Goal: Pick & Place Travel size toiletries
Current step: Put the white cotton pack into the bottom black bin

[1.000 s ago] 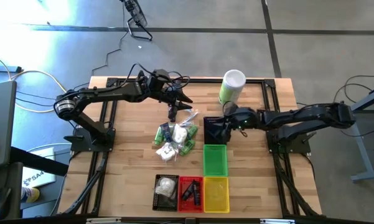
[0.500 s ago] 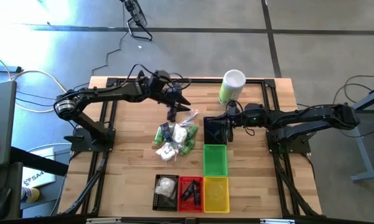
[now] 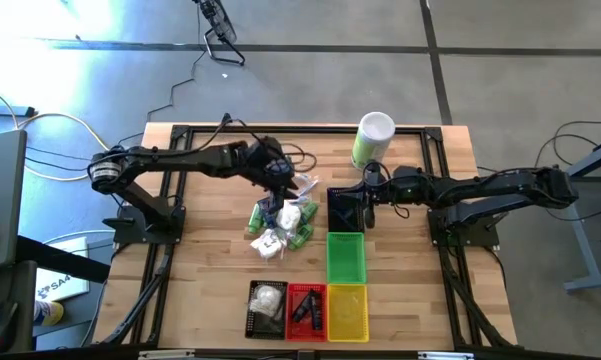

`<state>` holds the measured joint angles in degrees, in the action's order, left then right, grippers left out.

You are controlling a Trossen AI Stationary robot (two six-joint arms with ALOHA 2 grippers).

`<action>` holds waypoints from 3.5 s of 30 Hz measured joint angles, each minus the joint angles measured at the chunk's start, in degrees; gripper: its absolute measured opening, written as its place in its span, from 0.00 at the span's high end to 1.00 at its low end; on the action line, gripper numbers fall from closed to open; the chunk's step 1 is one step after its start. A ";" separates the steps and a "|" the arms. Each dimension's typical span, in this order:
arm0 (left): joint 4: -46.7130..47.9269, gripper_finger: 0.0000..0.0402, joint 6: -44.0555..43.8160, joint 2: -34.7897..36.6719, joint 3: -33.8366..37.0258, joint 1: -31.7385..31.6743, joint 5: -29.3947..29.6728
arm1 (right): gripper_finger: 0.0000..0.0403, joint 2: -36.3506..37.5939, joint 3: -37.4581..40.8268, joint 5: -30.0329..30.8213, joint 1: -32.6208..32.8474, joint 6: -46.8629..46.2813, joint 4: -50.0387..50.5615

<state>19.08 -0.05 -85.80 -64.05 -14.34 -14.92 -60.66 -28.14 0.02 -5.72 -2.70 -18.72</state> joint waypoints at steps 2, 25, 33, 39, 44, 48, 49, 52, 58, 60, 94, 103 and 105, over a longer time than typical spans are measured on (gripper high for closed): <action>1.58 0.66 -1.24 0.00 0.00 1.24 2.21 | 0.98 0.00 0.00 0.01 0.00 0.23 0.01; 12.29 0.66 -12.26 2.23 -0.05 14.10 20.29 | 0.98 0.00 0.00 0.00 0.00 1.05 0.06; 7.58 0.66 -9.40 2.23 3.55 14.05 20.41 | 0.98 -0.02 0.00 0.00 0.00 0.92 -0.45; 0.37 0.66 -10.37 7.42 11.57 13.98 19.19 | 0.98 -0.02 0.00 0.01 -0.01 -0.45 -1.51; 0.52 0.66 -12.69 14.08 16.12 14.00 21.15 | 0.98 -0.02 0.00 1.83 -0.02 -0.48 -2.79; -1.36 0.66 -11.18 18.66 19.95 14.00 21.88 | 0.98 -0.02 0.02 3.09 -0.02 -0.58 -2.91; -3.29 0.66 -10.39 19.56 20.79 13.98 21.93 | 0.98 -0.02 0.02 3.06 -0.02 -0.70 -2.87; -5.74 0.66 -8.24 20.59 22.11 14.00 21.77 | 0.98 -0.02 0.02 3.06 -0.02 -0.72 -2.90; -6.09 0.66 -5.24 18.97 22.40 13.98 21.43 | 0.98 -0.02 0.02 2.87 -0.02 -0.72 -2.45; -6.90 0.66 -4.30 18.16 22.46 13.98 21.46 | 0.98 -0.02 0.02 2.86 -0.02 -0.72 -2.45; -24.06 0.66 -1.67 2.33 22.40 13.94 21.42 | 0.98 -0.02 0.02 2.79 -0.02 -0.48 -0.59; -26.08 0.66 -1.99 0.24 22.41 13.94 21.01 | 0.98 -0.02 0.02 2.79 -0.01 -0.04 -0.39; -27.41 0.66 -2.33 -0.47 22.38 13.94 21.01 | 0.98 -0.02 0.02 2.82 -0.02 -0.02 -0.39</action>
<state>-8.33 -2.37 -86.27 -41.67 -0.40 6.09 -60.69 -28.12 2.83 -5.74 -2.72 -19.11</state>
